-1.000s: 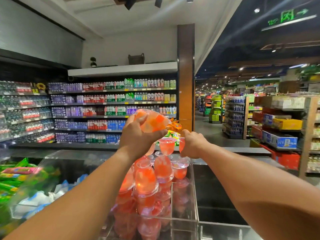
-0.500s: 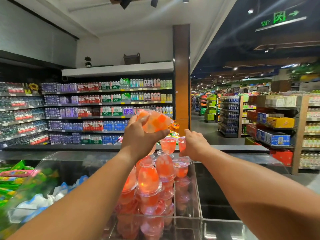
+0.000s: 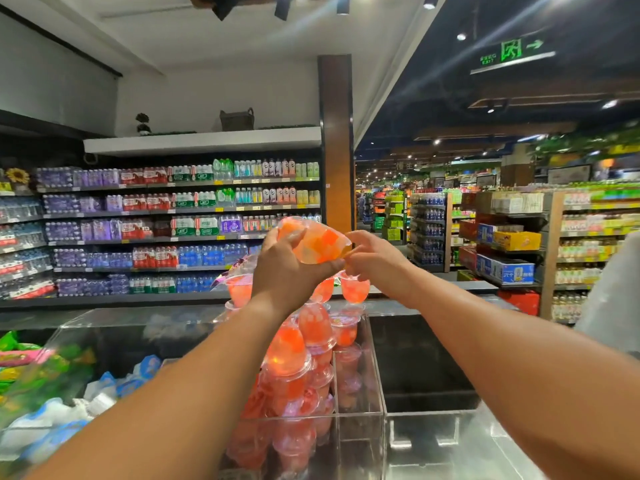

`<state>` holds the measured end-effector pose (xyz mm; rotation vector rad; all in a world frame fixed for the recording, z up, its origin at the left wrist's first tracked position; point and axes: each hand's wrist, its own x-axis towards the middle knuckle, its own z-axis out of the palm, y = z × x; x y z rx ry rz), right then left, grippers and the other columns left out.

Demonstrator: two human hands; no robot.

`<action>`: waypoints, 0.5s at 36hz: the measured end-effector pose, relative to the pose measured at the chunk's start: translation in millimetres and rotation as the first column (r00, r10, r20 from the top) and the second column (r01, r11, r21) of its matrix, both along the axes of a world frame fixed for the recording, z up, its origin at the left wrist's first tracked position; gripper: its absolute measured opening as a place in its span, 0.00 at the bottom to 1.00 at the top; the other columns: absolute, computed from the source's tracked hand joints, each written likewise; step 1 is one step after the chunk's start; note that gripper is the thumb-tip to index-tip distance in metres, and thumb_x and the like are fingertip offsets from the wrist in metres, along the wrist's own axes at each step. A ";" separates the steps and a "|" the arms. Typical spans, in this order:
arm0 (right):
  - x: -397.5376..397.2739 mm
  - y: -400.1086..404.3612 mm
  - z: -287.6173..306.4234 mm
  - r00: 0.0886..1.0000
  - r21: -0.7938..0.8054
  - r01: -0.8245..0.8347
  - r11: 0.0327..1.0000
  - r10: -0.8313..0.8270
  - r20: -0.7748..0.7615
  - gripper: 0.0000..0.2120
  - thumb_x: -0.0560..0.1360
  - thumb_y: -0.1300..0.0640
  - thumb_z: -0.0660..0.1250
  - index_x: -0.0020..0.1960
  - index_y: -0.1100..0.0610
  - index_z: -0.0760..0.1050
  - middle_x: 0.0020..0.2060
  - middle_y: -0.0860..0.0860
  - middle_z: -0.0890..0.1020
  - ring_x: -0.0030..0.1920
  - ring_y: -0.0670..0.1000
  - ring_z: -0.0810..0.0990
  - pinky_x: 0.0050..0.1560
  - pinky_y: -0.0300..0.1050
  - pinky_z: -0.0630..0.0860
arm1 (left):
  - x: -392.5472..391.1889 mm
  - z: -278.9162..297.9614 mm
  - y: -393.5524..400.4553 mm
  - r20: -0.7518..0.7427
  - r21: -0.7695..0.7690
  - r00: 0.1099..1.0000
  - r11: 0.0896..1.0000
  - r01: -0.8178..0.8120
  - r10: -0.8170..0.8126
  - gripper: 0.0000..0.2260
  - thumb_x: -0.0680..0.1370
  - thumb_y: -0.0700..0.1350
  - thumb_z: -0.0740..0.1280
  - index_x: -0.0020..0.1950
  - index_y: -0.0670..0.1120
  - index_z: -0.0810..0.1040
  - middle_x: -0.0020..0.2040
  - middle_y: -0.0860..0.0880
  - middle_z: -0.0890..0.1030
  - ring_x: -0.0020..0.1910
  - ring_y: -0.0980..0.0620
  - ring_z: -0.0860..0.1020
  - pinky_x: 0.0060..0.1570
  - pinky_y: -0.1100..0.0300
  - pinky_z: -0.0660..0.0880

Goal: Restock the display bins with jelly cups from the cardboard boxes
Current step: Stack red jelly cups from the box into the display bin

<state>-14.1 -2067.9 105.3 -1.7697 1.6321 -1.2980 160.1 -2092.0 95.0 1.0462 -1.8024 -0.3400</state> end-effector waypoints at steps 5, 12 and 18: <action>3.9 32.7 8.3 0.940 0.043 -0.219 0.975 0.198 0.278 0.31 0.71 0.44 0.73 0.69 0.54 0.70 0.58 0.54 0.82 0.54 0.55 0.84 0.59 0.51 0.80 | -26.7 -5.3 8.9 0.002 0.014 1.000 1.000 0.020 -0.020 0.39 0.64 0.63 0.78 0.72 0.51 0.75 0.78 0.46 0.65 0.73 0.43 0.68 0.70 0.48 0.70; -23.3 49.5 7.5 0.959 0.023 0.104 0.994 -0.106 0.262 0.31 0.67 0.46 0.78 0.65 0.56 0.74 0.54 0.53 0.83 0.51 0.53 0.85 0.54 0.55 0.83 | -56.5 -8.3 34.8 -0.031 -0.007 0.975 0.975 0.221 -0.221 0.40 0.65 0.58 0.82 0.74 0.54 0.73 0.79 0.50 0.61 0.76 0.46 0.64 0.72 0.44 0.68; -87.0 74.1 1.0 0.983 0.116 0.132 0.984 -0.145 0.112 0.32 0.70 0.59 0.77 0.71 0.56 0.69 0.55 0.51 0.77 0.53 0.51 0.79 0.52 0.46 0.81 | -70.1 -7.2 36.7 -0.257 -0.038 0.918 0.952 0.302 -0.302 0.12 0.74 0.55 0.75 0.54 0.70 0.80 0.68 0.57 0.76 0.62 0.47 0.79 0.61 0.43 0.78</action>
